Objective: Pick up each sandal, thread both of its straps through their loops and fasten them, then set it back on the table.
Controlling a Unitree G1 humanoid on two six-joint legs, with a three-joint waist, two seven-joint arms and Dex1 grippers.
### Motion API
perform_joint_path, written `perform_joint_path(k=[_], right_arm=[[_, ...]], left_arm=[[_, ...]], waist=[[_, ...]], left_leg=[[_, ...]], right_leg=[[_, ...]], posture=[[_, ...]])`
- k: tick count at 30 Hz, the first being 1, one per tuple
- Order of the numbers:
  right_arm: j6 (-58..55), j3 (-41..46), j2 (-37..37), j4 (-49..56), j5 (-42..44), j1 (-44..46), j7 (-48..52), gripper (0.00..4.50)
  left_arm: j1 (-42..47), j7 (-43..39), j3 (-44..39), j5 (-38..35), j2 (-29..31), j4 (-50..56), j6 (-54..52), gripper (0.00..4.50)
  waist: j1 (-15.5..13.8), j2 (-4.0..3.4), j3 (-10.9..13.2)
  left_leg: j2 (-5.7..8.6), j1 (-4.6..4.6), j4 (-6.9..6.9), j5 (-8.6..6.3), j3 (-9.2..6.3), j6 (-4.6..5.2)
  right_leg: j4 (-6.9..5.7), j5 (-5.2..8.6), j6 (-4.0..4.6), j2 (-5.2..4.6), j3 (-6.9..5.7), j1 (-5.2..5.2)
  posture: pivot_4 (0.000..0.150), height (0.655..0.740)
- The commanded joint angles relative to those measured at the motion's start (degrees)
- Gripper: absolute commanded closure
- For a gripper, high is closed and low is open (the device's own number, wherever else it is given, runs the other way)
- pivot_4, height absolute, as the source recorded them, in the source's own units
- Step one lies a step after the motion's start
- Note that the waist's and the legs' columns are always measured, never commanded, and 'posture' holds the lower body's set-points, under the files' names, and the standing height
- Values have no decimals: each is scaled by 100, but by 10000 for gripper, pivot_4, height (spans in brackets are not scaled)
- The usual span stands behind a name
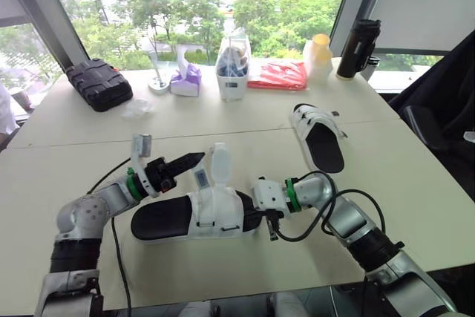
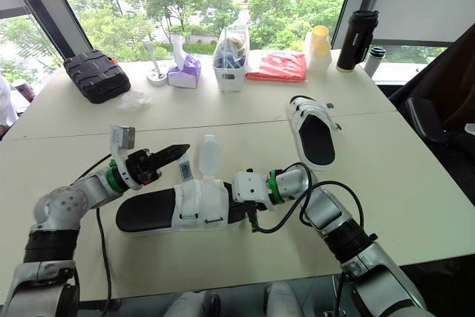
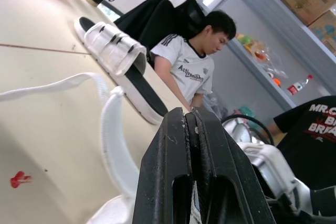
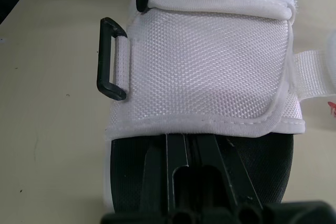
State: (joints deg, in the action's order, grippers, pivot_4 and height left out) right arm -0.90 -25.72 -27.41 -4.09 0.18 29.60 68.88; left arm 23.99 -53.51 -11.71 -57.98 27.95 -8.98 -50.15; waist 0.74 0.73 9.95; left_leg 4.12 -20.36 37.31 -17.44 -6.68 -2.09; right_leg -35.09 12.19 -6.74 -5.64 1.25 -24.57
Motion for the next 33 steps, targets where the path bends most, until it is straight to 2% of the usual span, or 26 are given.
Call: perform_joint_path(k=[1,13,23,27,32,33], right_arm=[[-100,-166,-115,52,-121,-145,108,45000],[-173,-174,-145,148,-119,-186,99,45000],[-181,-174,-144,156,-131,-192,82,45000],[-175,-179,-135,143,-143,-190,66,45000],[-189,-190,-139,155,-137,-185,50,45000],[-187,-188,-141,149,-132,-181,49,45000]], left_arm=[[207,-365,104,333,10,-367,238,44507],[455,-861,338,1250,-122,-1249,640,44507],[259,-903,848,2107,-261,-1278,999,44507],[47,-996,1107,2419,-124,-1052,1084,29979],[-363,-1289,1402,2870,329,-564,1590,4107],[-420,-1362,1461,2964,420,-509,1739,749]], waist=[[-1,0,0],[-1,0,0],[-9,1,-4],[0,-2,-8],[39,-5,-14],[41,-6,-14]], left_leg=[[0,0,0,0,0,0],[0,0,0,0,-1,0],[0,1,0,0,-1,0],[0,4,-1,-1,-1,1],[-2,10,-7,-3,4,5],[-3,10,-9,-4,4,6]], right_leg=[[0,0,0,0,0,0],[1,0,-1,0,0,0],[1,0,-1,-1,-1,1],[1,0,-1,-1,0,3],[2,0,-1,-1,4,3],[4,0,-1,-1,4,2]], posture=[[1500,7400],[1500,7400],[1500,7400],[1500,7400],[1500,7400],[1500,7400]])
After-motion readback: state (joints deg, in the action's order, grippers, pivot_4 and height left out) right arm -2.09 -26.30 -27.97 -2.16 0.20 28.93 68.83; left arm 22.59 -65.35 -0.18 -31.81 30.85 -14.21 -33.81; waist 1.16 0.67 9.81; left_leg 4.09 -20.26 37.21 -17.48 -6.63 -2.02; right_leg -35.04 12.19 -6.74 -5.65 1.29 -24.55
